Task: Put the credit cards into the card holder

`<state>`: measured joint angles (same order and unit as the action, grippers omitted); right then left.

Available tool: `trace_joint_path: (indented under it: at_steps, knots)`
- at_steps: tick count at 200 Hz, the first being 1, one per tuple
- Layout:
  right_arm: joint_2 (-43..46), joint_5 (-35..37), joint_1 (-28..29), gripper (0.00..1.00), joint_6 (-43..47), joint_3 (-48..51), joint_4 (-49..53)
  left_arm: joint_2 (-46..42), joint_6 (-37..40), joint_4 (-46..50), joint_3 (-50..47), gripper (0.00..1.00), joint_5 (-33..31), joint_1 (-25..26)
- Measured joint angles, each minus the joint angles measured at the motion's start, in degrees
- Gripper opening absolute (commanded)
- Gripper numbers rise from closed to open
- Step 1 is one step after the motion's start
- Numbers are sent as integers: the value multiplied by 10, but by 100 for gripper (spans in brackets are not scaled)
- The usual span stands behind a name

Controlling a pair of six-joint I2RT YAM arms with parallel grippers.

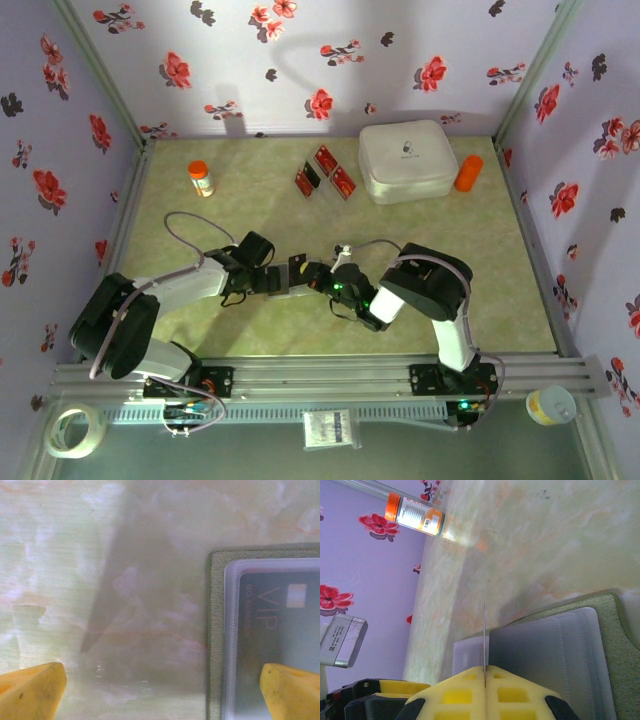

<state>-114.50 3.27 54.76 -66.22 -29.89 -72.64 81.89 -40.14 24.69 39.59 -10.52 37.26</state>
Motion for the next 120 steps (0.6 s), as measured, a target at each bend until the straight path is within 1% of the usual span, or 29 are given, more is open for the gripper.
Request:
trace_joint_path:
  at_steps: [120]
  knots:
    - [-13,0,0,0,-14,0,-26,0,0,0,0,100,0,0]
